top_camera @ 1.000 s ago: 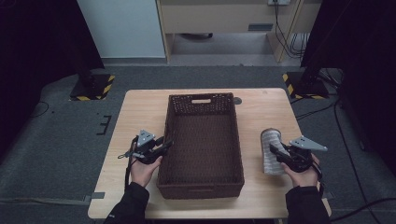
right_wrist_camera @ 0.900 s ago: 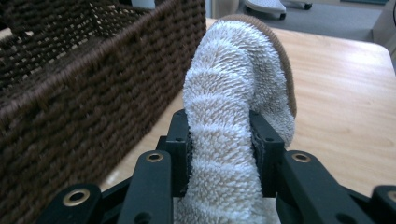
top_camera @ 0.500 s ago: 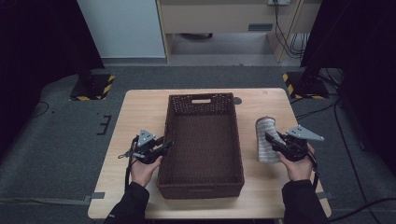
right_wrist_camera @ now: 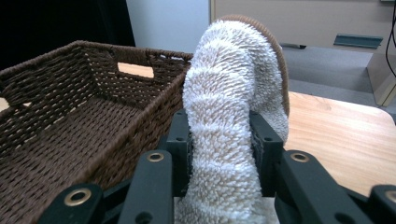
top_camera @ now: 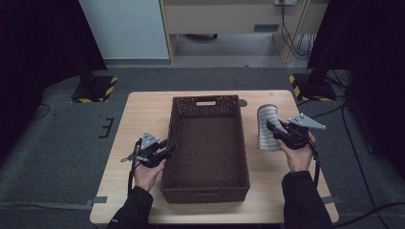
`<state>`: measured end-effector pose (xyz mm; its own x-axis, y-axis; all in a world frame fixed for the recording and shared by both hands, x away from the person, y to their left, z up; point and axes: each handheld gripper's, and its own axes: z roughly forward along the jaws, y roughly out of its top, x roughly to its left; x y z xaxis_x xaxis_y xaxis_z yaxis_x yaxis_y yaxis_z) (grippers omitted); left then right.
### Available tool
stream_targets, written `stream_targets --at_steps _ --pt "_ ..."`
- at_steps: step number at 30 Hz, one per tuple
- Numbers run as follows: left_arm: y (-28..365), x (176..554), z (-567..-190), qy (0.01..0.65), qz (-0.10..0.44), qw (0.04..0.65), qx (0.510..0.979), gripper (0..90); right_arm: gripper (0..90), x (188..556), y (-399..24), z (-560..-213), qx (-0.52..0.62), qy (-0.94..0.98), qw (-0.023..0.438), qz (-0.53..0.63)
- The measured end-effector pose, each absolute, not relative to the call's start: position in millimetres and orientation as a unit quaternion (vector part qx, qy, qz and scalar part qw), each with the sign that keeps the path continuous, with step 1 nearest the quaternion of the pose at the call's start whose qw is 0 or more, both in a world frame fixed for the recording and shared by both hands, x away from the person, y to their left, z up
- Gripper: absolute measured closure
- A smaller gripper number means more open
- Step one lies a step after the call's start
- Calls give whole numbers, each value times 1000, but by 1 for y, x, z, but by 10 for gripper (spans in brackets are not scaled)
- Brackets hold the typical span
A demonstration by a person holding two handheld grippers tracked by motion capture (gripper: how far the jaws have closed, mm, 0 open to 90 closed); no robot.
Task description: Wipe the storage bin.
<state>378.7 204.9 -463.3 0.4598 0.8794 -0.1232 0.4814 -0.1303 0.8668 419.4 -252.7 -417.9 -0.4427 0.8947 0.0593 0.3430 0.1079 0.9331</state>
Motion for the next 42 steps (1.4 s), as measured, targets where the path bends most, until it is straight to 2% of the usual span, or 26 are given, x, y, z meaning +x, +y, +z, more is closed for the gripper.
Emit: stream_targets --at_steps 21,35,42 --pt "205 379 -463 469 217 456 724 621 679 476 -228 -439 453 696 272 486" --pt "205 379 -462 468 217 455 726 619 691 511 -203 -468 448 707 250 486" --pt "205 380 -462 468 216 456 726 618 697 522 -195 -498 461 736 221 443"
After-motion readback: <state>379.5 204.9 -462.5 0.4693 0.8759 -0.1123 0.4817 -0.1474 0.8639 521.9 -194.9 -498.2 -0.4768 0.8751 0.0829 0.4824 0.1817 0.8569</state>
